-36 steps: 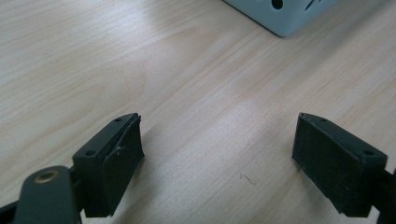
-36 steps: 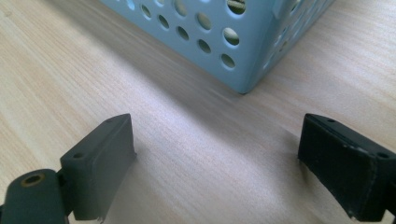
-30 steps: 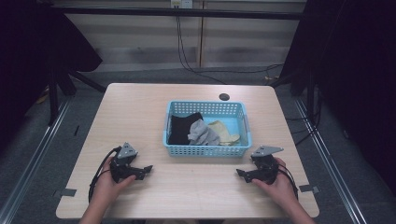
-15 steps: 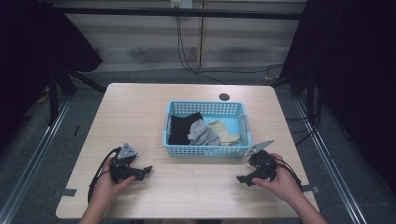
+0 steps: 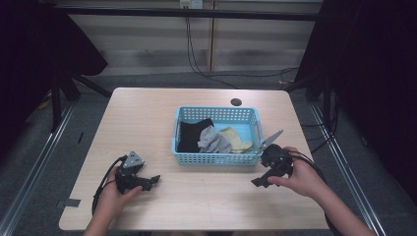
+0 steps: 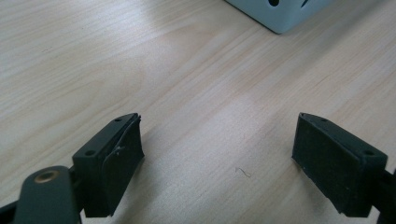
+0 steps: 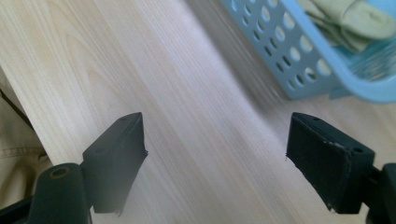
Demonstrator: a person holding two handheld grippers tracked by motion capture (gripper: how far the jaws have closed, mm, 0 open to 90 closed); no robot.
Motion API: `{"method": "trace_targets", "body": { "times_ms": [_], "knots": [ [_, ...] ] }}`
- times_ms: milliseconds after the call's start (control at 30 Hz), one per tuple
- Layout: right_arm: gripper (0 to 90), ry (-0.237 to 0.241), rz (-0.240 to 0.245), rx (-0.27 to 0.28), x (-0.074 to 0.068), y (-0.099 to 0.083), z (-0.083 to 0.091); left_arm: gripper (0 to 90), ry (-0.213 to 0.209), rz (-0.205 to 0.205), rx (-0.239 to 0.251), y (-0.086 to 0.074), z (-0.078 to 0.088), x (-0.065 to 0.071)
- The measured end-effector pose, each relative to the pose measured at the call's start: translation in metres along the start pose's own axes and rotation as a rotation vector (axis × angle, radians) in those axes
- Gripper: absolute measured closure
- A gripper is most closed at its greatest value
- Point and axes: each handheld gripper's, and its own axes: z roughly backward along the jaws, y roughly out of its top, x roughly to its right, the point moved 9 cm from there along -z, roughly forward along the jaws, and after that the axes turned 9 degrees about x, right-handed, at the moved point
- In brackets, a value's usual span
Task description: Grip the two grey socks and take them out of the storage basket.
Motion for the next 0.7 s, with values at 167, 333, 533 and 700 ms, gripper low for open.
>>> {"method": "trace_targets", "body": {
  "times_ms": [167, 333, 533, 700],
  "knots": [
    [19.5, 0.003, 0.027, -0.016, 0.001, 0.015, 0.006, 15.3, -0.003, 0.006, 0.0, 0.0, 0.0, 0.001],
    [20.1, 0.001, 0.045, -0.015, 0.003, 0.044, 0.011, 15.3, -0.011, 0.004, -0.001, -0.001, 0.001, 0.002],
    [20.9, -0.017, 0.033, -0.01, 0.014, 0.072, 0.01, 15.3, -0.01, 0.003, -0.003, -0.001, 0.001, 0.002],
    [21.7, -0.042, 0.018, -0.003, 0.023, 0.087, 0.007, 15.3, -0.01, -0.001, -0.003, -0.001, 0.001, 0.001]
  ]
}}
